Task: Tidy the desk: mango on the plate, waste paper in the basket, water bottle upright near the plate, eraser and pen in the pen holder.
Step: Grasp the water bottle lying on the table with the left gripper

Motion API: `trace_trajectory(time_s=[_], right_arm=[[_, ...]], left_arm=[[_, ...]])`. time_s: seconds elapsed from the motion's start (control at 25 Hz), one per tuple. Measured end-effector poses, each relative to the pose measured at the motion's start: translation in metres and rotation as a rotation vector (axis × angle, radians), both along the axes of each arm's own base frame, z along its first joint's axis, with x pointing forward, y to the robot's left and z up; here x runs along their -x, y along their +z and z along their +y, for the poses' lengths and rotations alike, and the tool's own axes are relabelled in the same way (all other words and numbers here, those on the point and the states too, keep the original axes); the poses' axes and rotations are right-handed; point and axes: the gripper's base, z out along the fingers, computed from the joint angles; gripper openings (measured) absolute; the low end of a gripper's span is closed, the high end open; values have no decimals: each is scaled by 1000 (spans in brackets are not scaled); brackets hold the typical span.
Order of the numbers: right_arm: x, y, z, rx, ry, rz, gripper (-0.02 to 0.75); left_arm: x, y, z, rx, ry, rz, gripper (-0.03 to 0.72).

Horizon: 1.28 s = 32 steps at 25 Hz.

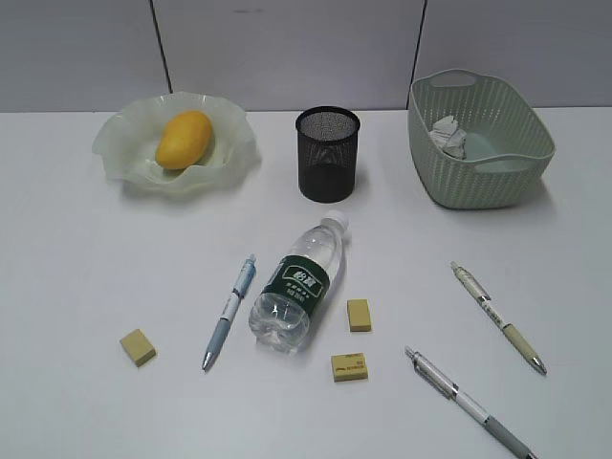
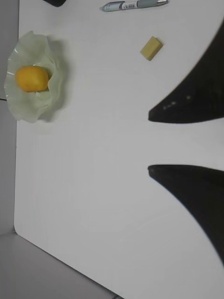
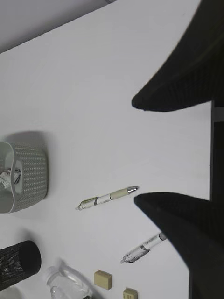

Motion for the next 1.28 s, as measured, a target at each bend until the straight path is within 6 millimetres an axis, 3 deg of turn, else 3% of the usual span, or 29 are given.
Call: trace_trajectory(time_s=[0.08, 0.24, 0.44, 0.56, 1.0, 1.12, 1.28], right_arm=[[0, 0, 1, -8, 5, -1, 486], [0, 0, 1, -11, 6, 0, 633], [0, 0, 1, -12, 6, 0, 665], [0, 0, 1, -13, 6, 0, 646], [0, 0, 1, -13, 6, 0, 444], [0, 0, 1, -13, 6, 0, 419], [0, 0, 1, -13, 6, 0, 398]], left_arm=[[0, 0, 0, 0, 0, 0, 239], [0, 0, 0, 0, 0, 0, 239], [0, 0, 0, 0, 0, 0, 239], [0, 0, 0, 0, 0, 0, 239], [0, 0, 0, 0, 0, 0, 256], [0, 0, 0, 0, 0, 0, 331], [0, 0, 0, 0, 0, 0, 532]])
